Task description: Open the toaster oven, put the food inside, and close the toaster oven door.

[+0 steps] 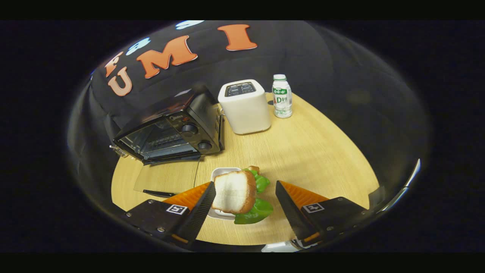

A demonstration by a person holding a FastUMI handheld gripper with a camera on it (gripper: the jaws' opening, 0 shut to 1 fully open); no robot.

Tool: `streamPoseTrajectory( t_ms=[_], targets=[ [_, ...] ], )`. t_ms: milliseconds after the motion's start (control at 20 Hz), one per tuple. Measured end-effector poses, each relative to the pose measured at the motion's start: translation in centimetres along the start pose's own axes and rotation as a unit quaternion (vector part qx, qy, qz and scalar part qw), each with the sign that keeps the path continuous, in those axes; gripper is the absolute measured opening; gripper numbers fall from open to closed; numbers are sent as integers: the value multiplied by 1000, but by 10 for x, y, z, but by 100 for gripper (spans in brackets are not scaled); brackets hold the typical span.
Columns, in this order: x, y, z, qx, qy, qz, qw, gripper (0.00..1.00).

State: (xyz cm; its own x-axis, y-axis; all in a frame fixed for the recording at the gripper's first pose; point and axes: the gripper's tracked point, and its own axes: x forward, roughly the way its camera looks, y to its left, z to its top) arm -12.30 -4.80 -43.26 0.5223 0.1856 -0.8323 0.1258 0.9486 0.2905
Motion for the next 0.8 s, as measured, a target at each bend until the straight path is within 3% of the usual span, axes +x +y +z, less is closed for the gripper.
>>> streamPoseTrajectory(
  t_ms=[250,400,450,550,800],
  targets=[
    [19,6,-25,70,33,41,996,87],
    [20,15,-26,104,41,61,992,63],
    [17,18,-26,106,45,68,991,51],
    [12,22,-22,107,47,76,990,42],
    [-6,29,3,82,20,69,994,35]
  ],
)
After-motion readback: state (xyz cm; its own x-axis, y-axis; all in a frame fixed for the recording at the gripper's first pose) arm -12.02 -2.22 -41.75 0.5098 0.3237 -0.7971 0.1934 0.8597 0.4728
